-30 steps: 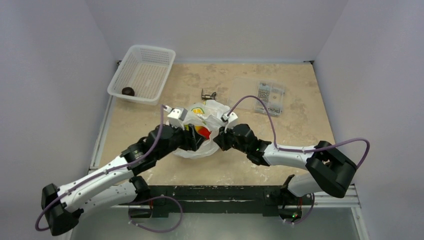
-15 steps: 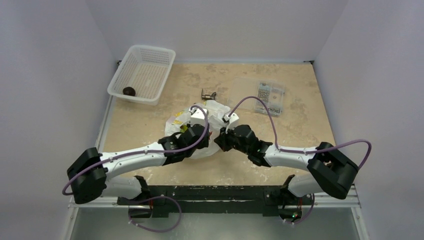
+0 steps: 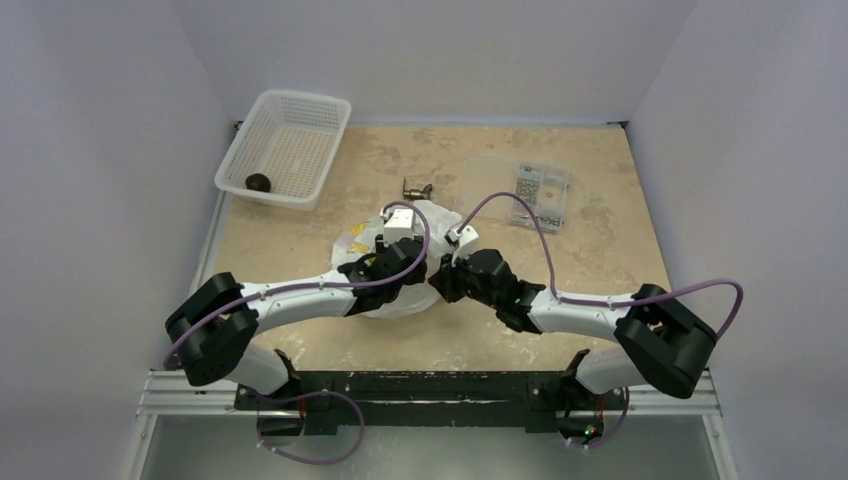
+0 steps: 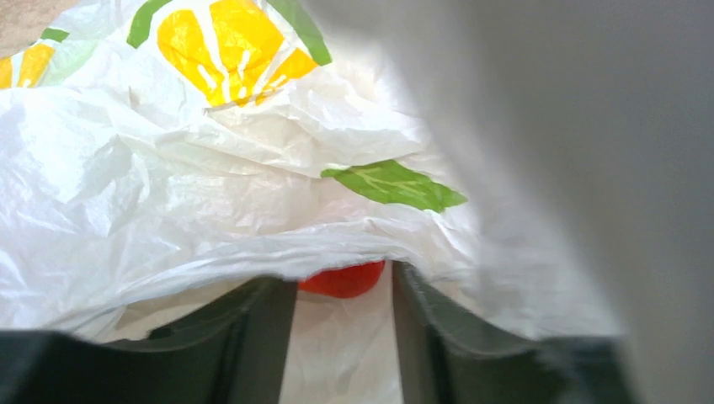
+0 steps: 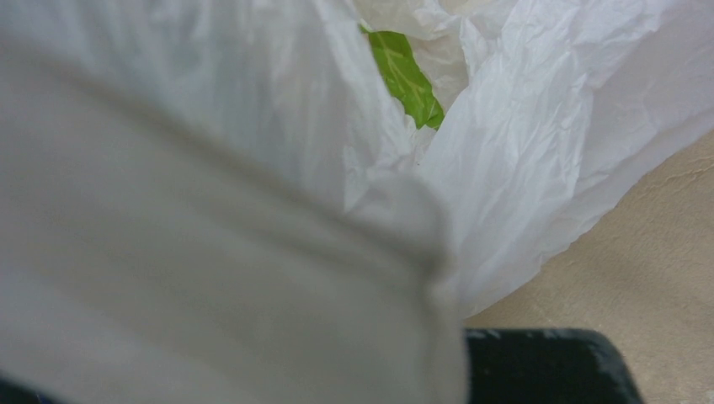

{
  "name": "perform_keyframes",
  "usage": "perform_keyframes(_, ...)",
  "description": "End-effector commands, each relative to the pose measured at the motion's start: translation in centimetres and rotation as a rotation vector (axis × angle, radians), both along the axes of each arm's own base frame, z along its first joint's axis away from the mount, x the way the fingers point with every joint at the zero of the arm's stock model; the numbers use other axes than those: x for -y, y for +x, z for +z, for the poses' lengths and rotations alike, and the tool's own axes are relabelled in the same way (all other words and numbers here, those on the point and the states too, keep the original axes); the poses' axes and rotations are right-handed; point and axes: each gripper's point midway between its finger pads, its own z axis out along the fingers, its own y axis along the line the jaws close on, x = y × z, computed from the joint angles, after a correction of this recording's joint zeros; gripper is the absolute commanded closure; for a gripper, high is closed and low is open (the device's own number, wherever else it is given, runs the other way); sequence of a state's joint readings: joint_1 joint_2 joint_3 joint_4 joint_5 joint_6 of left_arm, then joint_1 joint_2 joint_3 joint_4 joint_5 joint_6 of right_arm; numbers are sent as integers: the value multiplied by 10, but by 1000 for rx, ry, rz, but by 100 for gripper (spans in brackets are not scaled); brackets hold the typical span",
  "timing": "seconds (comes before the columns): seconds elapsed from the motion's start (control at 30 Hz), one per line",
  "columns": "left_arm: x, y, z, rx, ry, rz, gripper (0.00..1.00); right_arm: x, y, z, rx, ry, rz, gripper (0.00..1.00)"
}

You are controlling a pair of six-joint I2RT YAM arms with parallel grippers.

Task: Take the fake fruits out of the plastic bag
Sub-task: Take out the fake fruit from the plastic bag.

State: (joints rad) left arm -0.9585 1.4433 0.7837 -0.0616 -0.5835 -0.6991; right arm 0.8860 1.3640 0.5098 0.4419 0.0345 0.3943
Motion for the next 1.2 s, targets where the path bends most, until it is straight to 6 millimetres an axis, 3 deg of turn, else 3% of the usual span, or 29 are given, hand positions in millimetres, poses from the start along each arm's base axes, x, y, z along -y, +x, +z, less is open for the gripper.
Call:
perform_keyframes(0.0, 16, 18, 4, 20, -107, 21, 44, -1, 8, 12, 23, 49, -19, 100)
perform_keyframes(0.1, 16, 22, -7, 6, -80, 22, 38, -2, 9, 11, 18, 50, -15, 100)
perform_keyframes(0.3, 12, 22, -37, -58, -14, 40, 39, -3, 11, 9, 11, 50, -13, 100)
perform_keyframes(0.47, 13, 19, -45, -75, -9, 20, 51, -3, 12, 7, 5, 48, -12, 100)
perform_keyframes(0.77, 5, 11, 3, -5, -63, -21, 83, -3, 13, 7, 5, 47, -16, 100)
perform_keyframes(1.1, -15, -22, 50, 22, -188, -78, 91, -1, 14, 7, 6, 44, -24, 100)
perform_keyframes(1.17, -13, -31, 67, 36, -241, -126, 91, -1, 14, 7, 7, 43, -25, 100)
